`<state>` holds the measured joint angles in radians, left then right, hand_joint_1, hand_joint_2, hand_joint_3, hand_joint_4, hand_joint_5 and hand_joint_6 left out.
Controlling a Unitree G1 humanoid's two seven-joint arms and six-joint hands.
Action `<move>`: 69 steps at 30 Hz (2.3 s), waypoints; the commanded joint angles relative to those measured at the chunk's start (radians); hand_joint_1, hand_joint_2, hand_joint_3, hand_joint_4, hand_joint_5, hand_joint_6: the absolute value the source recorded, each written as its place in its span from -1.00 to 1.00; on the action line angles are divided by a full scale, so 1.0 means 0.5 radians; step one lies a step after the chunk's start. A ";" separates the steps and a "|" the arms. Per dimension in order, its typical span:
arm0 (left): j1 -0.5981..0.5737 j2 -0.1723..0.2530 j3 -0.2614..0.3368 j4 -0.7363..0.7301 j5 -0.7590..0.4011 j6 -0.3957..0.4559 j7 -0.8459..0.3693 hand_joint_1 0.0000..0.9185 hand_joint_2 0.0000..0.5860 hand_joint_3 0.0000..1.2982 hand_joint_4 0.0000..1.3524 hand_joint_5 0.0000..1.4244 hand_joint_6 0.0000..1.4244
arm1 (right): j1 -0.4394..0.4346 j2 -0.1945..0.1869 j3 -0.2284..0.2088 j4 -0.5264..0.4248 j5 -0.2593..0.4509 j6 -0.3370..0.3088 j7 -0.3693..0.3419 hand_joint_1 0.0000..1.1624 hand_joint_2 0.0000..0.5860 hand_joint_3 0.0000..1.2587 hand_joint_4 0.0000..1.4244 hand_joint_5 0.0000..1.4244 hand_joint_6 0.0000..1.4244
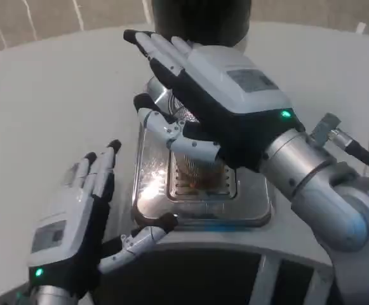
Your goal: Grasp the cup under the faucet to collect the drink, then remove the cup.
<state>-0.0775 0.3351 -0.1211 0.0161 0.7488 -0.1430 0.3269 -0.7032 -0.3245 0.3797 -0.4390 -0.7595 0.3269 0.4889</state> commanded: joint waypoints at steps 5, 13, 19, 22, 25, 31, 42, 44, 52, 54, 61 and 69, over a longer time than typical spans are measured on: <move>-0.079 -0.027 -0.044 0.111 -0.027 -0.085 0.080 -1.00 -0.78 -1.00 -1.00 -1.00 -0.97 | 0.005 0.032 0.079 0.000 -0.071 -0.009 0.131 -0.74 0.92 -1.00 -1.00 -1.00 -1.00; -0.130 -0.043 -0.043 0.151 -0.036 -0.081 0.082 -0.99 -0.80 -1.00 -1.00 -1.00 -0.96 | -0.002 0.060 0.074 -0.008 -0.086 0.003 0.173 -0.73 0.93 -1.00 -1.00 -1.00 -1.00; -0.144 -0.056 -0.048 0.168 -0.035 -0.071 0.083 -0.99 -0.80 -1.00 -1.00 -1.00 -0.96 | 0.054 0.071 0.003 -0.016 -0.057 -0.019 0.098 -0.67 1.00 -1.00 -1.00 -1.00 -1.00; -0.153 -0.062 -0.047 0.179 -0.032 -0.064 0.084 -1.00 -0.80 -1.00 -1.00 -1.00 -0.96 | 0.045 0.038 -0.057 0.034 0.002 -0.072 0.080 -0.65 1.00 -1.00 -1.00 -1.00 -1.00; -0.162 -0.062 -0.049 0.185 -0.029 -0.064 0.080 -1.00 -0.80 -1.00 -1.00 -1.00 -0.96 | 0.140 0.070 -0.212 0.027 0.159 -0.109 -0.053 -0.47 1.00 -1.00 -1.00 -1.00 -1.00; -0.188 -0.076 -0.069 0.206 -0.027 -0.064 0.072 -1.00 -0.77 -1.00 -1.00 -1.00 -0.96 | 0.531 0.144 -0.392 -0.195 0.232 -0.321 -0.490 -0.25 0.97 -1.00 -1.00 -1.00 -1.00; -0.221 -0.094 -0.141 0.223 0.015 -0.033 0.083 -1.00 -0.74 -1.00 -1.00 -1.00 -0.96 | 0.931 0.241 -0.644 -0.256 0.414 -0.376 -0.774 -0.24 0.92 -1.00 -1.00 -1.00 -1.00; -0.232 -0.098 -0.146 0.233 0.014 -0.021 0.078 -1.00 -0.73 -1.00 -1.00 -1.00 -0.96 | 1.038 0.187 -0.651 -0.306 0.322 -0.455 -0.835 -0.24 0.91 -1.00 -1.00 -1.00 -1.00; -0.295 -0.101 -0.141 0.267 0.016 0.028 0.078 -0.94 -0.73 -1.00 -1.00 -1.00 -0.96 | 1.509 -0.084 -0.725 -0.476 -0.041 -0.657 -0.832 0.02 0.48 -1.00 -1.00 -1.00 -1.00; -0.316 -0.102 -0.142 0.280 0.012 0.035 0.080 -0.91 -0.74 -1.00 -1.00 -1.00 -0.96 | 1.698 -0.150 -0.780 -0.531 -0.105 -0.703 -0.822 0.03 0.41 -1.00 -1.00 -1.00 -1.00; -0.416 -0.146 -0.143 0.392 -0.038 0.017 0.120 -0.76 -0.79 -1.00 -1.00 -1.00 -0.96 | 2.052 -0.275 -0.935 -0.540 -0.142 -0.871 -0.822 0.21 0.15 -1.00 -1.00 -1.00 -1.00; -0.536 -0.224 -0.152 0.545 -0.175 -0.069 0.159 -0.45 -0.79 -1.00 -1.00 -1.00 -0.96 | 2.240 -0.252 -1.042 -0.479 0.001 -0.888 -0.770 0.26 0.09 -1.00 -1.00 -1.00 -1.00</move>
<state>-0.3271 0.2436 -0.1958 0.2480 0.6967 -0.1515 0.3914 0.3935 -0.4631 -0.1400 -0.6727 -0.7755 -0.1147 0.0835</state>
